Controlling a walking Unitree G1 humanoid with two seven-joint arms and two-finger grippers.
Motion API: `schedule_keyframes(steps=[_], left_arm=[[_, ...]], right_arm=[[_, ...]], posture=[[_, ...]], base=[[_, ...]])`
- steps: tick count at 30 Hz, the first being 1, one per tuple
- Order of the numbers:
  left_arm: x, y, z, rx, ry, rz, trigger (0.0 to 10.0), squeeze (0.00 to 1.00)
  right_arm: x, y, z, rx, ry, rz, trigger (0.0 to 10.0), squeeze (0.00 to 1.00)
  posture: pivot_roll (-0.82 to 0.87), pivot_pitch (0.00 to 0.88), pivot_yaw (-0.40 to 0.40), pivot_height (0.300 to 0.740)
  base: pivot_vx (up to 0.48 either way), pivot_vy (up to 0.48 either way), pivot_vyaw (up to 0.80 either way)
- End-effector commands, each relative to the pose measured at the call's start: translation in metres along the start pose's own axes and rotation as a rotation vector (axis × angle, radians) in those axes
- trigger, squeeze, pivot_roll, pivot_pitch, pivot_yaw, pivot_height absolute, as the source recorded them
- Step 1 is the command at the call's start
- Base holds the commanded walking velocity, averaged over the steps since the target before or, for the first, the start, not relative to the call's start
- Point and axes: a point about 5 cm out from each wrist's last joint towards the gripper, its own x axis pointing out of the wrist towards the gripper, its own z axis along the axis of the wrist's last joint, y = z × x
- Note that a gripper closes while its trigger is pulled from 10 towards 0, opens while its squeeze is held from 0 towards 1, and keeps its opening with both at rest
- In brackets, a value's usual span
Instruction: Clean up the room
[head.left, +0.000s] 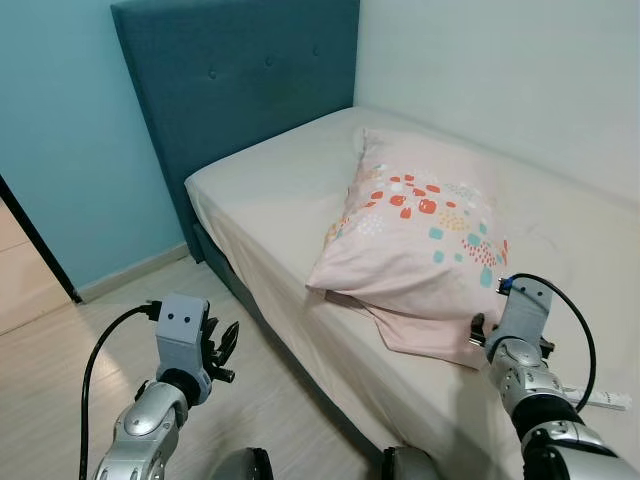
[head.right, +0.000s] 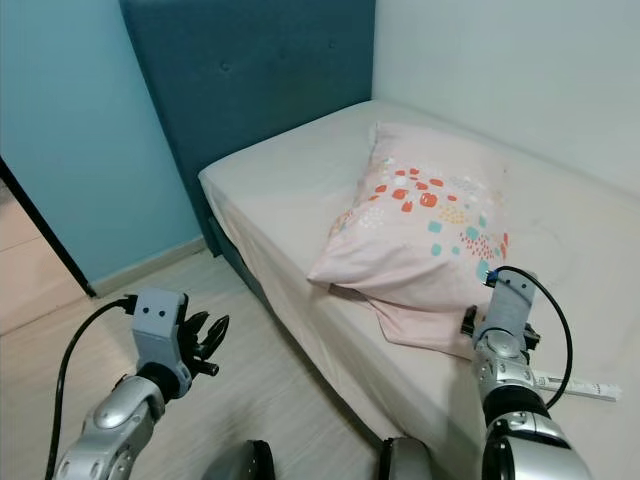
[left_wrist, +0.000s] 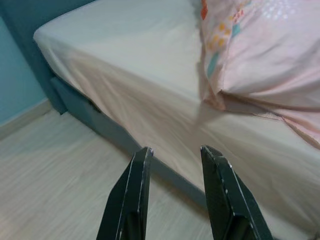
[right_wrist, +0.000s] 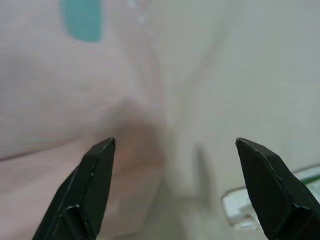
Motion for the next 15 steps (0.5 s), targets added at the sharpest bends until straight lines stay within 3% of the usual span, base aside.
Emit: schedule_keyframes(steps=[1, 2, 4, 5, 6, 7, 9, 15], left_arm=[[-0.004, 0.003, 0.003, 0.016, 0.002, -0.019, 10.0, 0.0], [-0.004, 0.003, 0.003, 0.016, 0.002, -0.019, 10.0, 0.0], [-0.006, 0.003, 0.008, 0.028, -0.006, -0.052, 10.0, 0.0], [-0.006, 0.003, 0.008, 0.028, -0.006, -0.052, 10.0, 0.0], [-0.007, 0.003, 0.011, 0.032, -0.008, -0.071, 10.0, 0.0], [-0.007, 0.003, 0.011, 0.032, -0.008, -0.071, 10.0, 0.0], [-0.011, 0.003, 0.019, 0.03, -0.018, -0.129, 10.0, 0.0], [-0.014, 0.001, 0.025, 0.026, -0.029, -0.174, 10.0, 0.0]], right_arm=[[0.002, -0.006, 0.001, 0.001, 0.014, -0.032, 10.0, 0.78], [0.002, -0.006, 0.001, 0.001, 0.014, -0.032, 10.0, 0.78], [0.004, -0.015, 0.004, 0.021, 0.026, -0.061, 10.0, 0.58], [0.004, -0.015, 0.004, 0.021, 0.026, -0.061, 10.0, 0.58], [0.005, -0.021, 0.005, 0.036, 0.032, -0.084, 10.0, 0.24], [0.005, -0.021, 0.005, 0.036, 0.032, -0.084, 10.0, 0.24], [0.007, -0.033, 0.005, 0.05, 0.044, -0.138, 10.0, 0.1], [0.007, -0.04, 0.005, 0.047, 0.053, -0.175, 10.0, 0.09]], posture=[[0.13, 0.114, -0.002, 0.594], [0.13, 0.114, -0.002, 0.594], [0.14, 0.136, 0.012, 0.594], [0.14, 0.136, 0.012, 0.594], [0.15, 0.152, 0.024, 0.594], [0.15, 0.152, 0.024, 0.594], [0.17, 0.175, 0.044, 0.594], [0.18, 0.181, 0.051, 0.594]], base=[[0.0, 0.0, 0.0], [0.0, 0.0, 0.0], [0.0, 0.0, 0.0], [0.0, 0.0, 0.0], [0.0, 0.0, 0.0], [0.0, 0.0, 0.0], [0.0, 0.0, 0.0], [0.0, 0.0, 0.0]])
